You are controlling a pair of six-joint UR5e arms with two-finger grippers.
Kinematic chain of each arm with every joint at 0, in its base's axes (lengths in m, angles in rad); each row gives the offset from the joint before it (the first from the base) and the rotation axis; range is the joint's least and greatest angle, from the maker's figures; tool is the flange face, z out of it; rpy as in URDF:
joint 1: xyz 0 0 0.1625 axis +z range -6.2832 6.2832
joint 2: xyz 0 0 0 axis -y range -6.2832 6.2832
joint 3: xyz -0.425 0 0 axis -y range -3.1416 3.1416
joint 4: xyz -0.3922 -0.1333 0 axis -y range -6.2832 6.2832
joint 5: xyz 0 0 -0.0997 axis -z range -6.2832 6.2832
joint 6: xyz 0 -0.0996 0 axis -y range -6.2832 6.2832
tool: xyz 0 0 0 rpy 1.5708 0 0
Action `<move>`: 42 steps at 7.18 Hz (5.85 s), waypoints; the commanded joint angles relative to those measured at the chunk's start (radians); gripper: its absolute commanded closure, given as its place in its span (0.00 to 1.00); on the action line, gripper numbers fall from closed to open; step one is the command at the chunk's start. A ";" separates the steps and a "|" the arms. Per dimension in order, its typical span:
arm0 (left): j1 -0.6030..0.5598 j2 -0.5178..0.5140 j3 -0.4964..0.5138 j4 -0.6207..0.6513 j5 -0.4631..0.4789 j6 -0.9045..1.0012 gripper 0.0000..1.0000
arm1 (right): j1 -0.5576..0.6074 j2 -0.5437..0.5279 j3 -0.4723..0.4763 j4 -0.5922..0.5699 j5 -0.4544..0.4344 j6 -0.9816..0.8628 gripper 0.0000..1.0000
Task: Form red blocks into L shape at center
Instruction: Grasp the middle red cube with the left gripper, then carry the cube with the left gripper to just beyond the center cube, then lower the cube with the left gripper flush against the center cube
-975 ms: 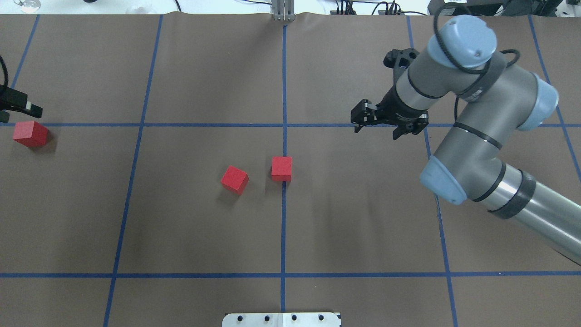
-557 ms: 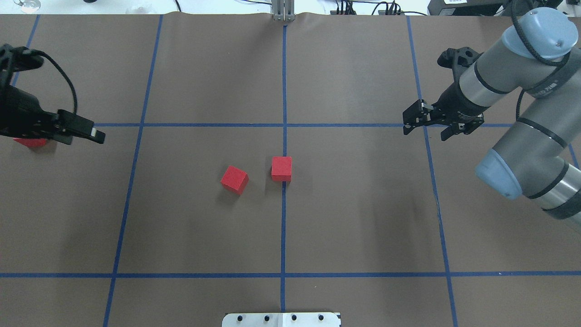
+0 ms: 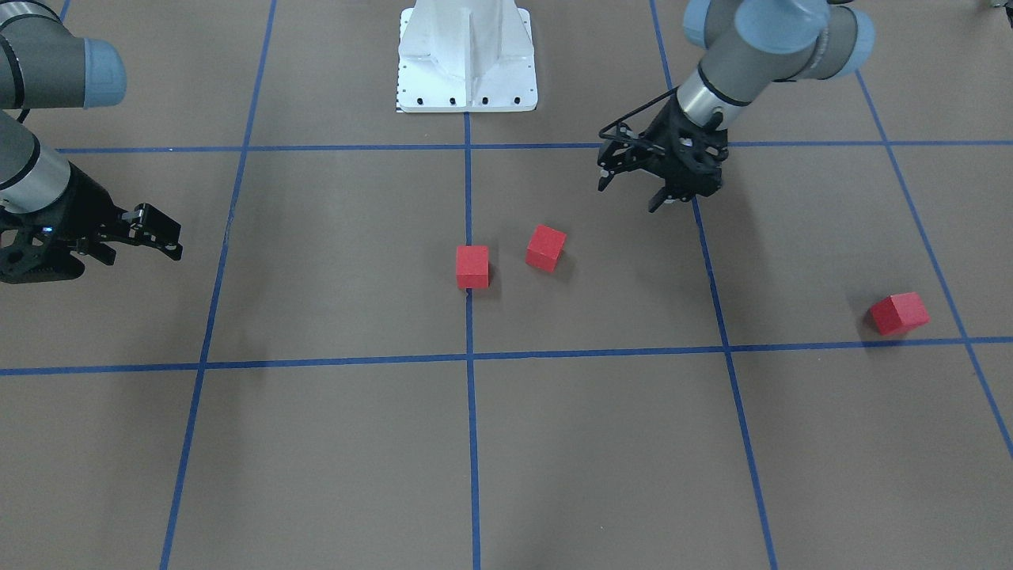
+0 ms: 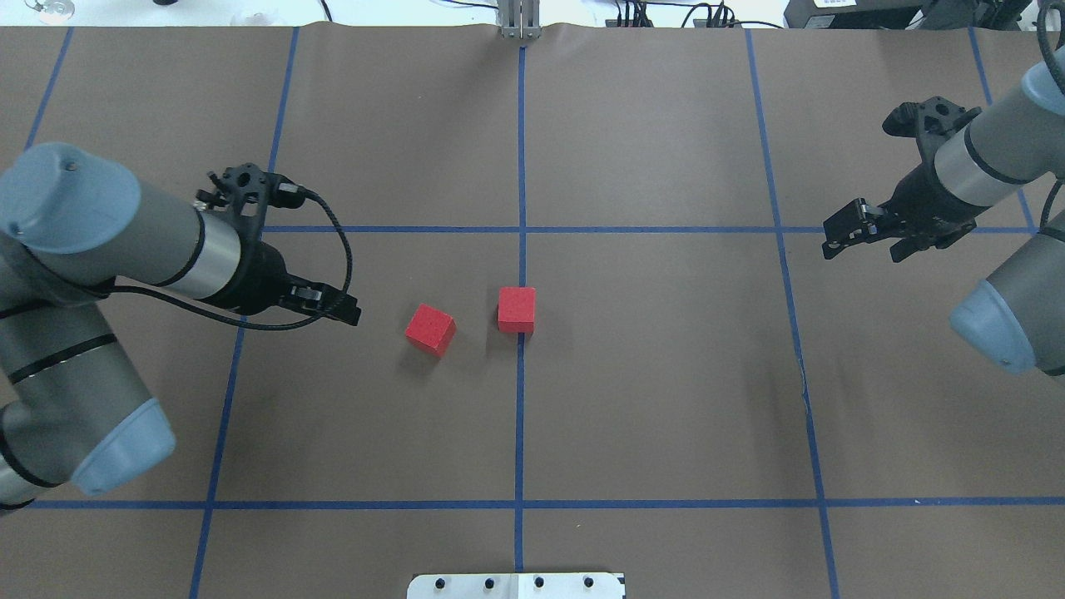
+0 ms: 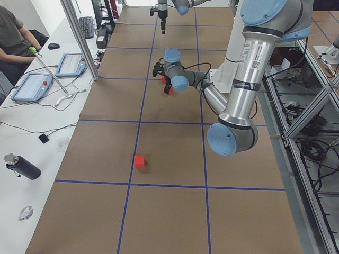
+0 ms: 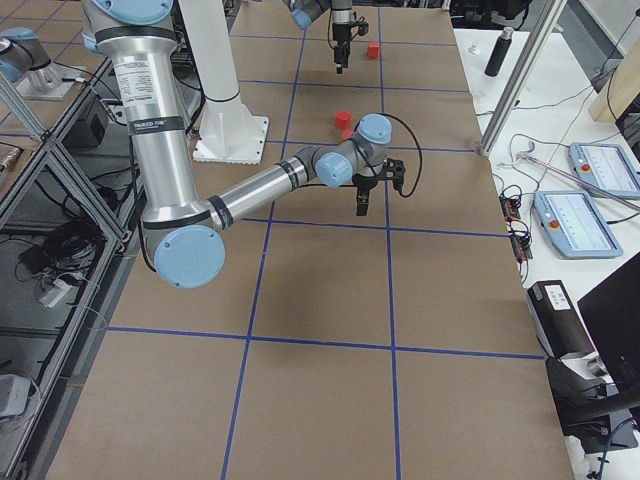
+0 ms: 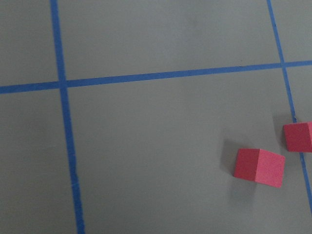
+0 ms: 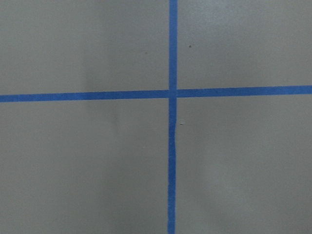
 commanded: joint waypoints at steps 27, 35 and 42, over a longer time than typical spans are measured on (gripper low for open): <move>0.050 -0.644 0.561 0.411 0.133 -0.199 1.00 | -0.022 0.003 -0.010 0.029 -0.009 -0.001 0.00; 0.106 -0.744 0.787 0.253 0.255 -0.250 1.00 | -0.028 -0.003 -0.059 0.095 -0.009 -0.001 0.00; 0.111 -0.724 0.773 0.262 0.250 -0.253 1.00 | -0.040 0.003 -0.056 0.096 -0.009 0.026 0.00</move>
